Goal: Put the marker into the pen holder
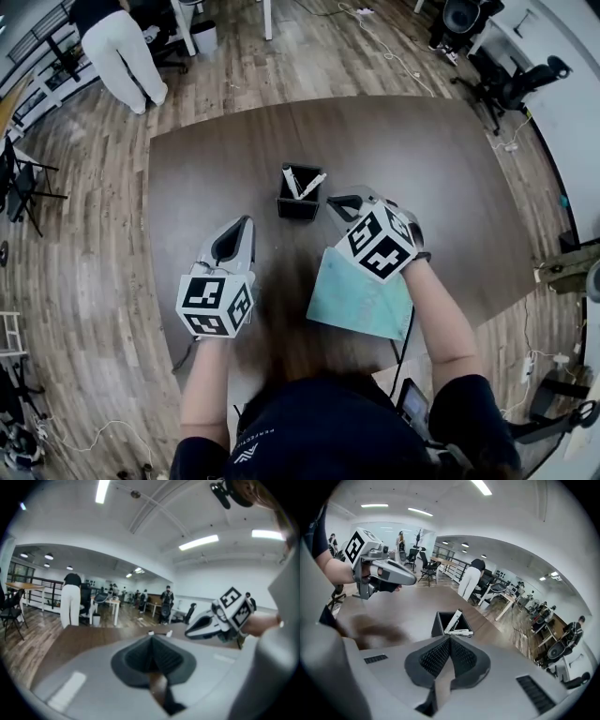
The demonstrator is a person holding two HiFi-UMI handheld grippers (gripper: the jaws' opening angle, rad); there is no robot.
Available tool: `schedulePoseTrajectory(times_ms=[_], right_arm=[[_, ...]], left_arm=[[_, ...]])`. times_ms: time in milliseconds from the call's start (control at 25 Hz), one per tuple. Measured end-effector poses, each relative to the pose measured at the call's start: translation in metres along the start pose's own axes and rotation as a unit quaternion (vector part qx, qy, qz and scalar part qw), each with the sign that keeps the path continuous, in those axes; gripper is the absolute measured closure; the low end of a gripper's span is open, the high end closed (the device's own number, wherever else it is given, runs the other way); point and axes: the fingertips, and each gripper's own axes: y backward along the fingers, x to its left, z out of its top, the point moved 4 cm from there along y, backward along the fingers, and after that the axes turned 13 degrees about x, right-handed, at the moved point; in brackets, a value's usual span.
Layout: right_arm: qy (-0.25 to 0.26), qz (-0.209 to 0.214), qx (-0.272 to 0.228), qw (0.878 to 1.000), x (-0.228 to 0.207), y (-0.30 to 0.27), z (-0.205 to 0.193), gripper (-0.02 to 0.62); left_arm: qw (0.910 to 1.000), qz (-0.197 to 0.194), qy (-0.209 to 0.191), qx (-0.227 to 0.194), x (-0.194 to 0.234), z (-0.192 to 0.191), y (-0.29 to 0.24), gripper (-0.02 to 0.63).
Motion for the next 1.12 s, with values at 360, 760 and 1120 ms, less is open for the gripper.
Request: schedulePoseTrajectory(times_ms=[360, 760, 1120], right_arm=[[-0.148, -0.05, -0.081, 0.984, 0.003, 0.021, -0.019, 0.595], [-0.269, -0.072, -0.154, 0.948, 0.012, 0.037, -0.036, 0.595], [-0.318, -0.042, -0.176, 0.931, 0.018, 0.04, -0.046, 0.595]], left_arm=[[0.9995, 0.023, -0.02, 0.006, -0.007, -0.005, 0.003, 0.601], [0.9997, 0.023, -0.001, -0.001, -0.01, -0.006, 0.012, 0.601], [0.9996, 0.021, 0.019, -0.005, -0.01, -0.008, 0.019, 0.6]])
